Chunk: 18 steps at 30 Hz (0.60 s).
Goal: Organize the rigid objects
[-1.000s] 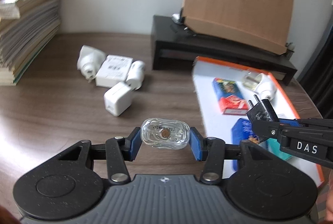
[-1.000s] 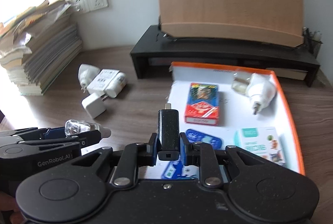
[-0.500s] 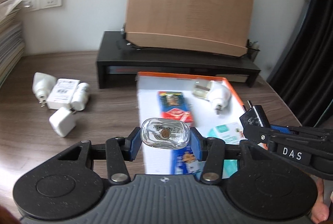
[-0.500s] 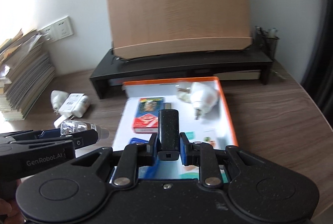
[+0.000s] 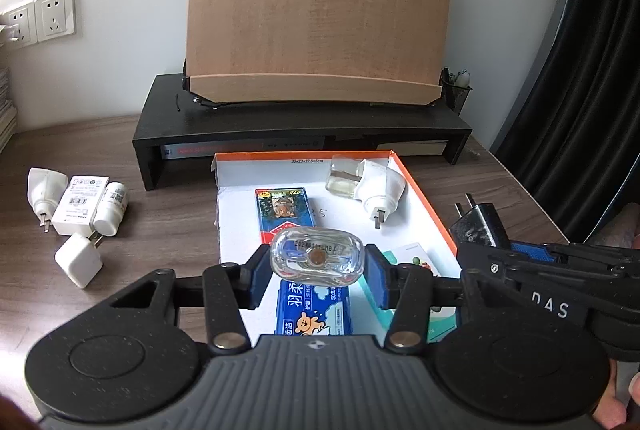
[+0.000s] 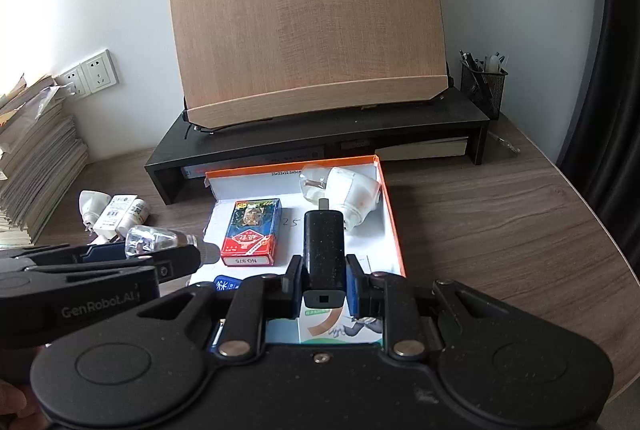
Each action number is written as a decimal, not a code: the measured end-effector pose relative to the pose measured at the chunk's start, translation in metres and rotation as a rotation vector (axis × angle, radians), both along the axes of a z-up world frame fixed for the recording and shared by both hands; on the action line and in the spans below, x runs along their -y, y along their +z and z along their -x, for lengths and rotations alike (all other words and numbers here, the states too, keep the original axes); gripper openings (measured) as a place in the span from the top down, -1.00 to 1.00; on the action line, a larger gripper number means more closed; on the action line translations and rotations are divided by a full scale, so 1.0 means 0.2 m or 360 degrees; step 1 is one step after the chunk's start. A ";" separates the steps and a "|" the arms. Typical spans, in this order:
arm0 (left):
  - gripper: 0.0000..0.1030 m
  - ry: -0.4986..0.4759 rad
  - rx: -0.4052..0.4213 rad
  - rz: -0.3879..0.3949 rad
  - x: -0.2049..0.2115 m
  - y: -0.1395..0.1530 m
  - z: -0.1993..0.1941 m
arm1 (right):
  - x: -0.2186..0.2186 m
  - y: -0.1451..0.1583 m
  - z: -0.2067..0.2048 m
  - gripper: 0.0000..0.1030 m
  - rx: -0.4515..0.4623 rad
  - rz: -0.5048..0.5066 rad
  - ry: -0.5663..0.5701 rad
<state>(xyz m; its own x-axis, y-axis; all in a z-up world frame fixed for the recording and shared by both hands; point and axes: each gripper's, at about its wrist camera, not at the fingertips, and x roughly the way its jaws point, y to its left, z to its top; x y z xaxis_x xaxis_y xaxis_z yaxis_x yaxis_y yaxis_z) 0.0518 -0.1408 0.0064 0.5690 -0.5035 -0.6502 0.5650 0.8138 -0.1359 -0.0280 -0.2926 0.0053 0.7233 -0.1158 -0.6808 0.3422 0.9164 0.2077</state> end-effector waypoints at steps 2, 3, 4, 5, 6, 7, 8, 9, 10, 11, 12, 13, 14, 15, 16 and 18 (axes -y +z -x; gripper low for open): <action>0.05 0.0004 0.0006 -0.0005 0.01 0.00 0.00 | 0.01 0.00 -0.01 0.50 0.0001 -0.0002 0.0004; 0.05 0.0004 0.0006 -0.0006 0.01 0.00 -0.01 | 0.01 0.00 -0.01 0.50 0.0001 -0.0003 0.0006; 0.05 0.0005 0.0004 -0.0006 0.01 0.00 -0.01 | 0.01 0.00 -0.02 0.50 0.0001 -0.0004 0.0009; 0.05 0.0008 0.0005 -0.0006 0.01 0.00 -0.02 | 0.01 0.00 -0.02 0.50 0.0001 -0.0005 0.0011; 0.05 0.0012 0.0007 -0.0007 0.02 0.00 -0.02 | 0.01 0.00 -0.03 0.50 0.0001 -0.0005 0.0013; 0.05 0.0013 0.0007 -0.0007 0.02 0.00 -0.02 | 0.01 0.00 -0.04 0.50 0.0002 -0.0005 0.0016; 0.05 0.0015 0.0006 -0.0006 0.02 0.00 -0.02 | 0.01 -0.01 -0.05 0.50 0.0000 -0.0005 0.0020; 0.05 0.0019 0.0006 -0.0005 0.02 0.00 -0.03 | 0.01 -0.01 -0.05 0.50 0.0000 -0.0004 0.0023; 0.05 0.0021 0.0005 -0.0005 0.02 0.00 -0.03 | 0.01 0.00 -0.06 0.50 0.0002 -0.0003 0.0026; 0.05 0.0023 0.0005 -0.0006 0.03 0.00 -0.04 | 0.01 0.00 -0.07 0.50 0.0002 -0.0003 0.0027; 0.05 0.0026 0.0005 -0.0005 0.02 0.00 -0.04 | 0.01 0.00 -0.07 0.50 0.0003 -0.0003 0.0029; 0.05 0.0030 0.0005 -0.0005 0.03 0.00 -0.04 | 0.01 0.00 -0.08 0.50 0.0003 -0.0002 0.0033; 0.05 0.0033 0.0004 -0.0005 0.03 0.00 -0.05 | 0.01 -0.01 -0.09 0.50 0.0001 0.0000 0.0035; 0.05 0.0036 0.0002 -0.0006 0.03 0.00 -0.06 | 0.01 -0.01 -0.10 0.50 0.0000 0.0000 0.0037; 0.05 0.0039 0.0001 -0.0006 0.02 0.00 -0.06 | 0.01 -0.01 -0.10 0.50 0.0001 -0.0001 0.0038; 0.05 0.0045 -0.0002 -0.0007 0.02 0.00 -0.07 | 0.01 -0.01 -0.12 0.50 0.0001 0.0002 0.0045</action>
<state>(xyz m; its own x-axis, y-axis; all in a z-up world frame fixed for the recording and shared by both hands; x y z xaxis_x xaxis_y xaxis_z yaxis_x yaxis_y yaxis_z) 0.0662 -0.1452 0.0064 0.5822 -0.4845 -0.6529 0.5417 0.8300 -0.1329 -0.0044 -0.2942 0.0036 0.7267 -0.0961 -0.6802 0.3162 0.9259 0.2069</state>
